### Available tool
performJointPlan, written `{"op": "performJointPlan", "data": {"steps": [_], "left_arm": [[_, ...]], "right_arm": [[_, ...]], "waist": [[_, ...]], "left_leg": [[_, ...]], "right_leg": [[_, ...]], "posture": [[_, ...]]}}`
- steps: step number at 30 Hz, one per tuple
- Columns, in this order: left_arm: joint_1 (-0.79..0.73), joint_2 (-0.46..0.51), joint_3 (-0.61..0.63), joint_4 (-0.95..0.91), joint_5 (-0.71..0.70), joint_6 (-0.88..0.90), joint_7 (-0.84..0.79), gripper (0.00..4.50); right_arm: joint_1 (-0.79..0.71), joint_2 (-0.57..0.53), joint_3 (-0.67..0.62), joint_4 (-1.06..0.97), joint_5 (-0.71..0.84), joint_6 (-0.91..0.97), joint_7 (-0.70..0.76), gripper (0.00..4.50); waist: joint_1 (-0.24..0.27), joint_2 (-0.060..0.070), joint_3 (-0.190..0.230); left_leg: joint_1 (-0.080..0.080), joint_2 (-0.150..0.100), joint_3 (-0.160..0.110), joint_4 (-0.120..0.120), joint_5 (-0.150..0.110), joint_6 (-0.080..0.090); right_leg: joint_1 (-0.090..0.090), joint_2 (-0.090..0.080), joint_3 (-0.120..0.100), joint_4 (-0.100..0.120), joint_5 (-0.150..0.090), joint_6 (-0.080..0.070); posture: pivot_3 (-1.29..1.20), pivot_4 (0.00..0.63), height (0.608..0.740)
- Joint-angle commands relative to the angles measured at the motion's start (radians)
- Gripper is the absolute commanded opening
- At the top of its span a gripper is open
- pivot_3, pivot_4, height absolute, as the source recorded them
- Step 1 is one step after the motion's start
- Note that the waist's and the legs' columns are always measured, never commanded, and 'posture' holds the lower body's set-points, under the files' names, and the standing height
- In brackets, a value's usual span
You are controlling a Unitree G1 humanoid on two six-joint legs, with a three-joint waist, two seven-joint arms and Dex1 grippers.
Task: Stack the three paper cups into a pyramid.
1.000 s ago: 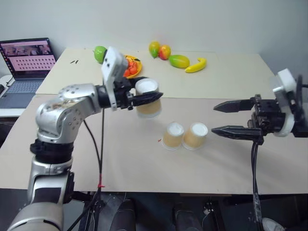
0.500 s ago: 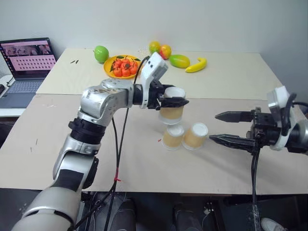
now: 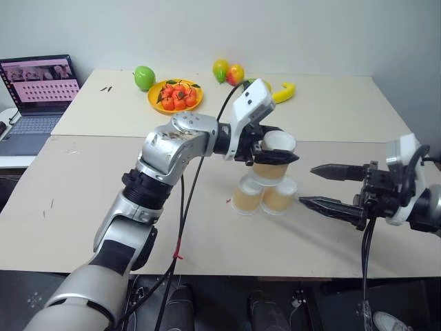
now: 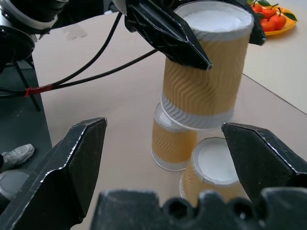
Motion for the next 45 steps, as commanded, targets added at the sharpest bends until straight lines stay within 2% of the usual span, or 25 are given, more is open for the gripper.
{"op": "performJointPlan", "data": {"steps": [1, 17, 38, 39, 42, 45], "left_arm": [[-0.004, -0.014, 0.008, -0.024, 0.013, -0.04, -0.007, 3.11], [0.09, -0.048, -0.006, -0.057, 0.067, -0.11, -0.002, 3.11], [0.138, -0.077, -0.012, -0.075, 0.122, -0.168, 0.017, 3.11], [0.139, -0.078, -0.012, -0.075, 0.123, -0.168, 0.019, 3.71], [0.14, -0.082, -0.011, -0.074, 0.126, -0.174, 0.022, 4.48], [0.14, -0.084, -0.008, -0.075, 0.125, -0.176, 0.025, 4.48]], "right_arm": [[0.007, -0.005, -0.055, -0.027, 0.019, -0.031, -0.01, 4.5], [0.035, -0.013, -0.083, -0.038, 0.029, -0.031, -0.023, 4.5], [0.025, -0.033, -0.087, -0.025, 0.024, -0.036, -0.013, 4.5], [0.024, -0.033, -0.086, -0.024, 0.023, -0.036, -0.013, 4.5], [0.021, -0.036, -0.085, -0.021, 0.023, -0.037, -0.012, 4.5], [0.019, -0.039, -0.084, -0.019, 0.024, -0.037, -0.011, 4.5]], "waist": [[0.0, 0.0, 0.0], [0.0, 0.0, 0.0], [0.0, 0.0, 0.0], [0.0, 0.0, 0.0], [0.0, 0.0, 0.0], [0.0, 0.0, 0.0]], "left_leg": [[0.0, 0.0, 0.0, 0.0, 0.0, 0.0], [0.0, 0.0, 0.0, 0.0, 0.0, 0.0], [0.0, 0.0, 0.0, 0.0, 0.0, 0.0], [0.0, 0.0, 0.0, 0.0, 0.0, 0.0], [0.0, 0.0, 0.0, 0.0, 0.0, 0.0], [0.0, 0.0, 0.0, 0.0, 0.0, 0.0]], "right_leg": [[0.0, 0.0, 0.0, 0.0, 0.0, 0.0], [0.0, 0.0, 0.0, 0.0, 0.0, 0.0], [0.001, 0.0, 0.0, 0.0, 0.0, 0.0], [0.001, 0.0, 0.0, 0.0, 0.0, 0.0], [0.001, 0.0, 0.0, 0.0, 0.0, 0.0], [0.001, 0.0, 0.0, 0.0, 0.0, 0.0]], "posture": [[0.0, 0.15, 0.732], [0.0, 0.15, 0.732], [0.0, 0.15, 0.732], [0.0, 0.15, 0.732], [0.0, 0.15, 0.732], [0.0, 0.15, 0.732]]}}
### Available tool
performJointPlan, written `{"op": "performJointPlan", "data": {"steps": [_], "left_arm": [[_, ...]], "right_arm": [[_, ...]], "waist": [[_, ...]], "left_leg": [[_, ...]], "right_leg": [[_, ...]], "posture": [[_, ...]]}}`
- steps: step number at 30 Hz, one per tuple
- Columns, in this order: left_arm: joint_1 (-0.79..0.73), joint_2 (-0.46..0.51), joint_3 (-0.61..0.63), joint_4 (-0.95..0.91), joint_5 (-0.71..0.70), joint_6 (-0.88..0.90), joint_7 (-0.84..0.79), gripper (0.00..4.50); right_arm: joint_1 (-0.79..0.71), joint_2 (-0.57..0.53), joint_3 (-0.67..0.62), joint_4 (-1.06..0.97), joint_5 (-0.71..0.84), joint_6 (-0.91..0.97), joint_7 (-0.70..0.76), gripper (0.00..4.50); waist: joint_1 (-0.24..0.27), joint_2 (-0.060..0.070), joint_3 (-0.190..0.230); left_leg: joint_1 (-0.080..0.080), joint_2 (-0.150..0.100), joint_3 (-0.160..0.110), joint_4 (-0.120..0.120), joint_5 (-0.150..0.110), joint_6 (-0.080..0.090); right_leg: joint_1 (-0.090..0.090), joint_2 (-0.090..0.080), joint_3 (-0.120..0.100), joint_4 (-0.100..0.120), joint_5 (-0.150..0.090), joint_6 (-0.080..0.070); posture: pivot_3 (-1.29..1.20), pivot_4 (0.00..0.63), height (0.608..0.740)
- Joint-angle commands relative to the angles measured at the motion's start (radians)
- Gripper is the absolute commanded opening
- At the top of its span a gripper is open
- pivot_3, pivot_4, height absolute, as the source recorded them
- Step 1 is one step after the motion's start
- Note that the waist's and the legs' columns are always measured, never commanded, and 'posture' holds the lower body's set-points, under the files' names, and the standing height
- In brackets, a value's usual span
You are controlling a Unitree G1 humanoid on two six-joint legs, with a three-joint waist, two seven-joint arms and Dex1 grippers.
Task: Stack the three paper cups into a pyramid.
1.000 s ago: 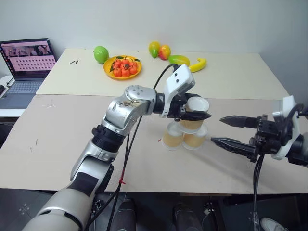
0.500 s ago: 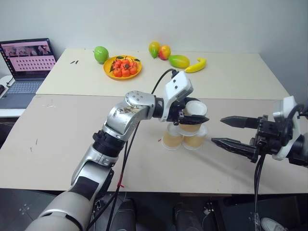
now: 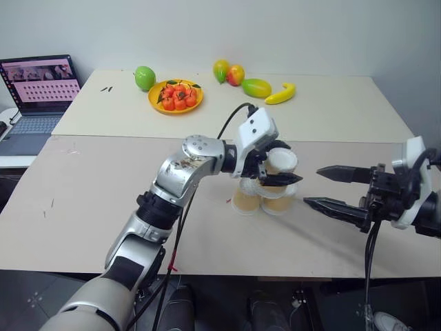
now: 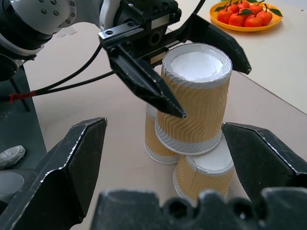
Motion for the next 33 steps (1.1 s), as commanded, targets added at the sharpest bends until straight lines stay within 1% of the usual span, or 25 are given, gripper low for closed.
{"op": "performJointPlan", "data": {"steps": [1, 16, 19, 24, 27, 30, 33], "left_arm": [[-0.007, -0.007, 0.007, -0.042, 0.003, -0.024, 0.007, 4.48], [-0.025, -0.005, 0.023, -0.056, -0.016, 0.002, 0.016, 4.48], [-0.059, -0.016, 0.058, -0.052, -0.033, 0.014, 0.036, 4.48], [-0.179, -0.016, 0.165, 0.006, -0.064, 0.032, 0.087, 4.48], [-0.266, 0.021, 0.249, 0.043, -0.096, 0.062, 0.11, 4.48], [-0.309, 0.076, 0.316, 0.047, -0.14, 0.113, 0.106, 4.48], [-0.302, 0.179, 0.396, -0.003, -0.215, 0.192, 0.071, 4.48]], "right_arm": [[-0.018, -0.019, -0.04, -0.01, 0.019, -0.029, 0.008, 4.5], [-0.047, -0.02, -0.012, 0.005, 0.017, -0.028, 0.007, 4.5], [-0.054, -0.019, -0.005, 0.01, 0.015, -0.03, 0.009, 4.5], [-0.067, -0.021, 0.006, 0.03, -0.001, -0.04, 0.015, 4.5], [-0.068, -0.035, -0.004, 0.056, -0.019, -0.052, 0.032, 4.5], [-0.062, -0.054, -0.018, 0.08, -0.036, -0.063, 0.054, 4.5], [-0.049, -0.076, -0.035, 0.117, -0.059, -0.08, 0.089, 4.5]], "waist": [[0.0, 0.0, 0.0], [0.0, 0.0, 0.0], [0.0, 0.0, 0.0], [0.0, 0.0, 0.0], [-0.002, 0.0, 0.0], [-0.006, 0.0, 0.0], [-0.01, 0.0, 0.0]], "left_leg": [[0.0, 0.0, 0.0, 0.0, 0.0, 0.0], [0.0, 0.0, 0.0, 0.0, 0.0, 0.0], [0.0, 0.0, 0.0, 0.0, 0.0, 0.0], [0.0, 0.0, 0.0, 0.0, 0.0, 0.0], [0.0, 0.0, 0.0, 0.0, 0.0, 0.0], [0.0, 0.0, 0.0, 0.0, 0.0, 0.0], [0.001, 0.0, 0.0, 0.0, 0.0, 0.0]], "right_leg": [[0.0, 0.0, 0.0, 0.0, 0.0, 0.0], [0.0, 0.0, 0.0, 0.0, 0.0, 0.0], [0.0, 0.0, 0.0, 0.0, 0.0, 0.0], [0.0, 0.0, 0.0, 0.0, 0.0, 0.0], [0.0, 0.0, 0.0, 0.0, 0.0, 0.0], [0.0, 0.0, 0.0, 0.0, 0.0, 0.001], [0.0, 0.0, 0.0, 0.0, 0.0, 0.001]], "posture": [[0.0, 0.15, 0.732], [0.0, 0.15, 0.732], [0.0, 0.15, 0.732], [0.0, 0.15, 0.732], [0.0, 0.15, 0.732], [0.0, 0.15, 0.732], [0.0, 0.15, 0.732]]}}
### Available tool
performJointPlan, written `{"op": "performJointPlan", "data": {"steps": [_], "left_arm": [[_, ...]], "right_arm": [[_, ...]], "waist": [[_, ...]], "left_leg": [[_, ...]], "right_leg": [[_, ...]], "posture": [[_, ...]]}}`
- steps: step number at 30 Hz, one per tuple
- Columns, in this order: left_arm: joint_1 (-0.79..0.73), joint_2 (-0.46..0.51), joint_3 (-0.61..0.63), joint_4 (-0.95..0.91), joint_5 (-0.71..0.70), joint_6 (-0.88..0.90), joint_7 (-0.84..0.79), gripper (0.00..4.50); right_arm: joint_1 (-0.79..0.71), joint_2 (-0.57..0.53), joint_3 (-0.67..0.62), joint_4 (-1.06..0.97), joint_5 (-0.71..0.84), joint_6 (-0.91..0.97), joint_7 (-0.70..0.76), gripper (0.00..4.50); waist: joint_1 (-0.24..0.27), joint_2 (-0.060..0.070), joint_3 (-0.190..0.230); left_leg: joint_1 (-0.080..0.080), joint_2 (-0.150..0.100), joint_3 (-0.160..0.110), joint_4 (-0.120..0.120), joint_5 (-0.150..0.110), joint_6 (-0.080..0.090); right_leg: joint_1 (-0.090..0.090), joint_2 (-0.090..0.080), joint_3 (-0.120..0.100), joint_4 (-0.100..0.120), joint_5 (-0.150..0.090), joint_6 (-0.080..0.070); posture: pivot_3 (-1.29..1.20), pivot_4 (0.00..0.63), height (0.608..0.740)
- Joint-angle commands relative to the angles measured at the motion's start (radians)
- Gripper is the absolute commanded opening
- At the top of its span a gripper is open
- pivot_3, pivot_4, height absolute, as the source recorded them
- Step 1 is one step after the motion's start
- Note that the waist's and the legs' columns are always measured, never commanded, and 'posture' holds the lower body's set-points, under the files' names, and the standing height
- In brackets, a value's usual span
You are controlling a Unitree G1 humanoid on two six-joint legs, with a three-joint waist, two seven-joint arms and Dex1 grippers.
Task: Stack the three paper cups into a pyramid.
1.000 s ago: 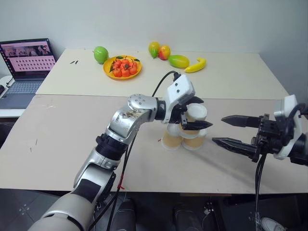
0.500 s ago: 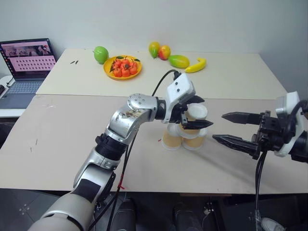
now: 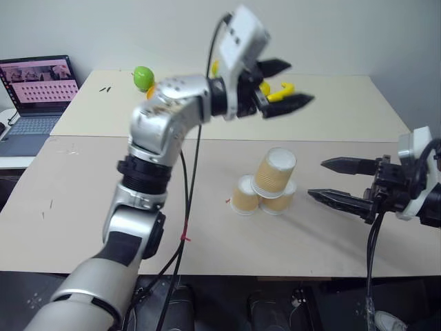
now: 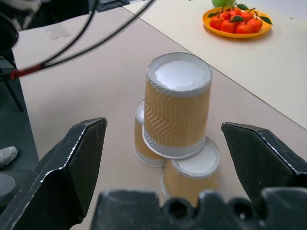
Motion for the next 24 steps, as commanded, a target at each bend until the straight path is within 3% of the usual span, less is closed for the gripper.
{"op": "performJointPlan", "data": {"steps": [1, 3, 5, 7, 10, 16, 24], "left_arm": [[0.002, 0.123, 0.131, -0.1, -0.127, 0.101, -0.045, 4.48], [0.036, 0.177, 0.177, -0.153, -0.186, 0.137, -0.061, 4.48], [0.179, 0.318, 0.144, -0.267, -0.153, 0.147, -0.12, 4.48], [0.394, 0.421, 0.151, -0.417, -0.17, 0.173, -0.154, 4.48], [0.699, 0.512, 0.094, -0.539, -0.037, 0.014, -0.14, 4.48], [1.016, 0.447, 0.081, -0.648, 0.03, -0.104, -0.017, 4.48], [0.956, 0.342, 0.065, -0.636, 0.029, -0.106, 0.098, 4.48]], "right_arm": [[0.01, -0.039, -0.059, 0.042, -0.027, -0.05, 0.055, 4.5], [0.027, -0.047, -0.076, 0.064, -0.036, -0.057, 0.078, 4.5], [0.066, -0.057, -0.1, 0.103, -0.061, -0.071, 0.12, 4.5], [0.095, -0.051, -0.109, 0.14, -0.081, -0.092, 0.147, 4.5], [0.125, -0.022, -0.077, 0.162, -0.105, -0.12, 0.152, 4.5], [0.202, 0.058, -0.049, 0.232, -0.229, -0.28, 0.153, 4.5], [0.216, 0.14, -0.033, 0.182, -0.274, -0.345, 0.071, 4.5]], "waist": [[-0.003, 0.0, 0.0], [-0.005, 0.0, 0.0], [-0.006, 0.001, 0.0], [-0.013, 0.002, -0.001], [-0.018, 0.002, -0.001], [0.005, -0.004, 0.001], [0.01, -0.004, 0.001]], "left_leg": [[0.0, 0.0, 0.0, 0.0, 0.0, 0.0], [0.0, 0.0, 0.0, 0.0, 0.0, 0.0], [0.0, 0.0, 0.0, 0.0, 0.0, 0.0], [0.002, 0.0, 0.001, -0.001, 0.0, 0.0], [0.004, 0.001, 0.001, -0.002, 0.0, 0.0], [0.004, 0.001, 0.001, 0.002, 0.001, -0.001], [0.004, 0.001, 0.002, 0.003, 0.001, 0.0]], "right_leg": [[0.0, 0.0, 0.0, 0.0, 0.0, 0.0], [0.0, 0.0, 0.0, 0.0, 0.0, 0.0], [0.0, 0.0, 0.0, 0.0, 0.0, 0.0], [0.001, 0.0, 0.0, 0.001, 0.0, 0.0], [0.003, 0.0, 0.001, 0.002, 0.0, -0.001], [0.005, 0.0, 0.0, 0.0, 0.001, -0.002], [0.004, 0.0, 0.0, 0.0, 0.002, -0.001]], "posture": [[0.0, 0.15, 0.732], [0.0, 0.15, 0.732], [0.0, 0.15, 0.732], [0.0, 0.15, 0.732], [0.0, 0.15, 0.732], [0.0, 0.15, 0.732], [0.0, 0.15, 0.732]]}}
